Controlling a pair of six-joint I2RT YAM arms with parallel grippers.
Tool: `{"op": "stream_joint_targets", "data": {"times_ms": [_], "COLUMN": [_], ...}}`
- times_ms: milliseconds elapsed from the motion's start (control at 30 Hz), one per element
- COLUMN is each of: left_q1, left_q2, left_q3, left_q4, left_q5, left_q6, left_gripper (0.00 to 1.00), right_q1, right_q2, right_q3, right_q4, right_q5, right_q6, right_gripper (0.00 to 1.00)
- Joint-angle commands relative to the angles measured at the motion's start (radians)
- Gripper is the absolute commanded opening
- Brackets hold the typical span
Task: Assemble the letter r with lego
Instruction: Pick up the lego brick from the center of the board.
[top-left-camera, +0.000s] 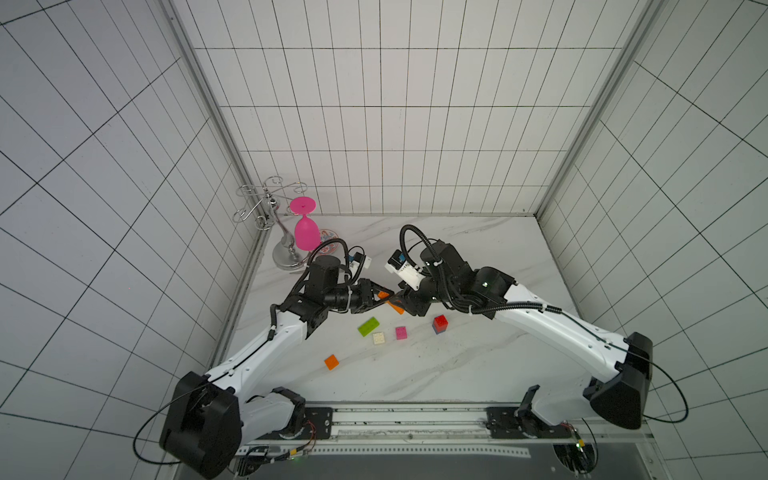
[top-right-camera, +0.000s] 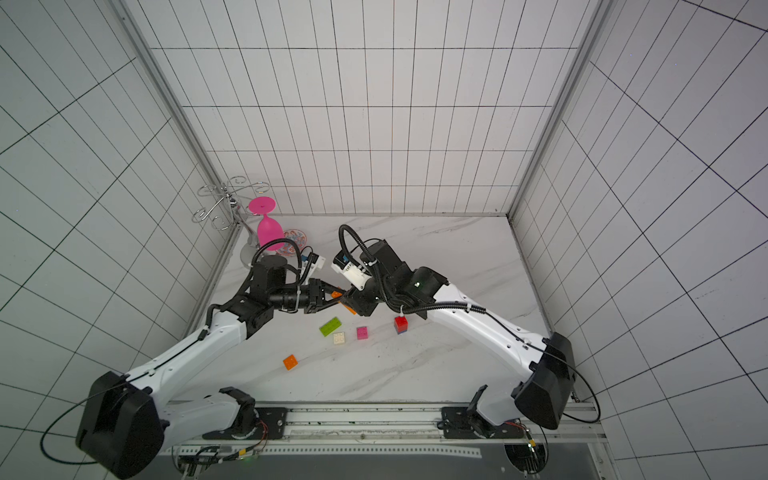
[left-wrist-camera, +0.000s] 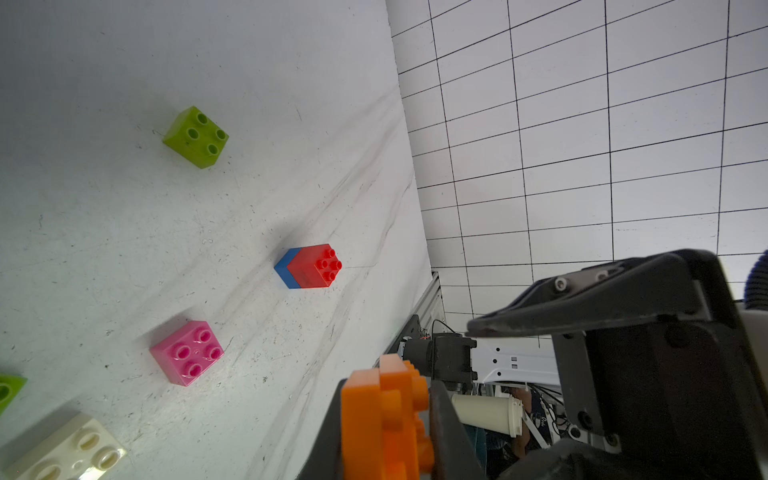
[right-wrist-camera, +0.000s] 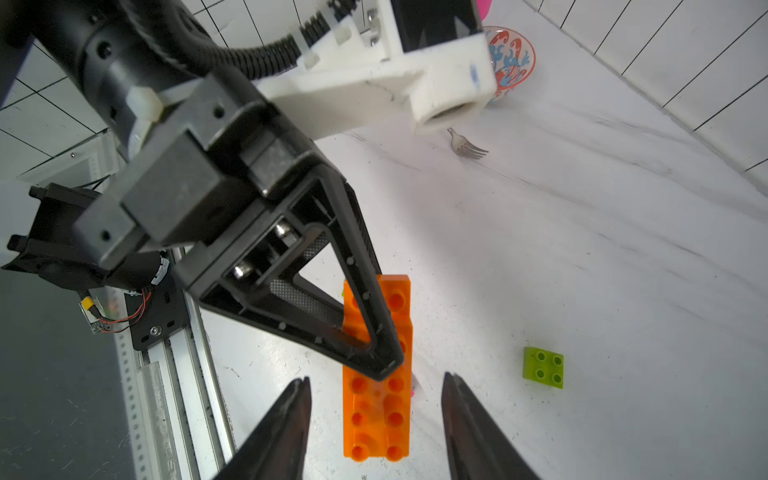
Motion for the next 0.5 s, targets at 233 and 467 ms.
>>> {"op": "stream_joint_targets", "data": {"times_ms": [233, 467], "left_q1": [0.0, 0.001], "left_q2": [-0.022, -0.022], "left_q3": [0.019, 0.017], "left_q4": [0.025, 0.025], "left_q5": [0.01, 0.011], "left_q6": [-0.02, -0.02], "left_gripper": [0.0, 0.0], "right_q1": [0.009, 0.009], "right_q2": [0.051, 0.086], "right_q3": [-0.013, 0.011], "right_q4": [-0.001, 0.0], "right_q5": [0.017, 0.009], "right_q6": [-0.002, 0.0], "right_gripper": [0.59, 0.51]}}
